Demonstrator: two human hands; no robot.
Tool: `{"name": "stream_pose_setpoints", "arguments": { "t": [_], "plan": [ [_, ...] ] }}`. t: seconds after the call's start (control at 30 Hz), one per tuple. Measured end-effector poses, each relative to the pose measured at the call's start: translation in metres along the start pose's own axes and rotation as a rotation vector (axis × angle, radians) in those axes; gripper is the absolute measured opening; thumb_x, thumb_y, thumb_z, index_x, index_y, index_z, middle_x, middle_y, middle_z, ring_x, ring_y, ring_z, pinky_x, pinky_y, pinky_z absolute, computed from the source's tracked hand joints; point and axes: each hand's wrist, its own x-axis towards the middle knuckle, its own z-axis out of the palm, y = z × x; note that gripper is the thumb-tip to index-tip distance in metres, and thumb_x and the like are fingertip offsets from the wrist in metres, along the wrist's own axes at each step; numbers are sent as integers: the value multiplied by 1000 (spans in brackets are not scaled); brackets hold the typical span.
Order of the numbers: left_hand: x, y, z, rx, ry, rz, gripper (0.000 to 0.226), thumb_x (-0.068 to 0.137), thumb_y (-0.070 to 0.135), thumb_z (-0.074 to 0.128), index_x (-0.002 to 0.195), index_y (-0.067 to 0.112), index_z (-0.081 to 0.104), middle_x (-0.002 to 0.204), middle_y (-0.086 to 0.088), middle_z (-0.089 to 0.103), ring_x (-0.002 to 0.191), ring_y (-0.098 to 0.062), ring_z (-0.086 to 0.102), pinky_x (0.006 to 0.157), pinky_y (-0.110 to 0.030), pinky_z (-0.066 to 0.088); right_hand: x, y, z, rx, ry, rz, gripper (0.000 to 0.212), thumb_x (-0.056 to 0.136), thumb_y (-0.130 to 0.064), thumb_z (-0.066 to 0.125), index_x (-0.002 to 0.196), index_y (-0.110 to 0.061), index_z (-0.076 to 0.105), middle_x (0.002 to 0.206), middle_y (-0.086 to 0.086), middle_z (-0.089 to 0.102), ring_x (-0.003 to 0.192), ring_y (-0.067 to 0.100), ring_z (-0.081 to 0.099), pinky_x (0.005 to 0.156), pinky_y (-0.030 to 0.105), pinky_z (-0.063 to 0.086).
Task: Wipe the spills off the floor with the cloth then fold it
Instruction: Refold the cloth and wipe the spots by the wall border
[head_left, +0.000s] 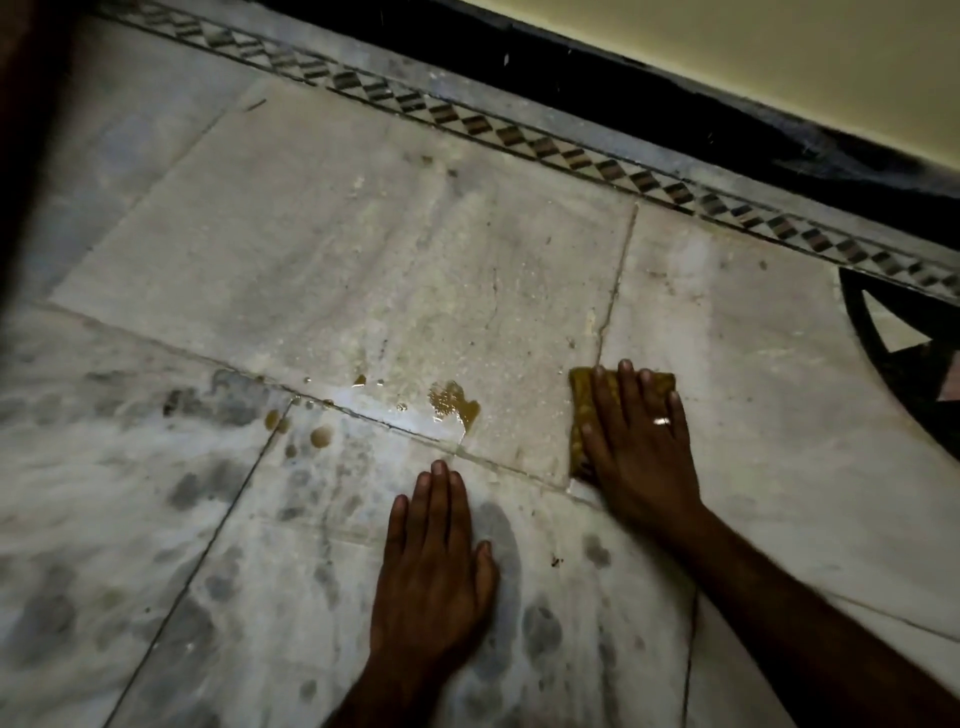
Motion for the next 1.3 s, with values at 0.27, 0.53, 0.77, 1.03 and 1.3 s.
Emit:
{"name": "stream_pose_setpoints", "arguments": {
  "t": [0.27, 0.53, 0.77, 1.03, 1.3],
  "plan": [
    [1, -3, -5, 0, -20, -6, 72, 89, 33, 42, 150, -3, 35, 161, -20, 29, 148, -33, 31, 117, -50, 27, 74, -103, -5, 34, 48, -213, 61, 105, -47, 24, 161, -23, 24, 165, 18, 26, 152, 40, 25, 121, 61, 16],
    [-9, -56, -12, 77, 36, -163, 70, 91, 37, 36, 149, -1, 38, 158, -21, 34, 143, -33, 40, 117, -52, 26, -37, -103, 6, 16, 30, -627, 62, 104, -46, 37, 161, -29, 20, 169, 9, 19, 157, 30, 13, 121, 59, 23],
    [-10, -64, -13, 47, 35, -137, 71, 96, 44, 34, 155, 4, 28, 164, -14, 25, 150, -26, 27, 121, -48, 21, -19, -37, -2, -35, 31, -397, 59, 105, -42, 30, 160, -21, 24, 167, 13, 22, 153, 36, 24, 121, 59, 22],
    [-9, -63, -14, 52, 67, -155, 74, 95, 43, 39, 155, 1, 24, 165, -17, 21, 153, -28, 21, 121, -50, 24, 63, -133, -3, -35, 7, -346, 63, 104, -48, 22, 162, -25, 19, 168, 13, 20, 155, 36, 18, 123, 58, 14],
    [-11, -67, -13, 47, 66, -134, 67, 94, 32, 37, 152, -2, 32, 162, -19, 25, 150, -32, 27, 119, -51, 24, -39, -116, 7, -24, 66, -717, 63, 103, -46, 41, 160, -24, 27, 167, 11, 24, 155, 31, 19, 120, 59, 28]
  ]
}}
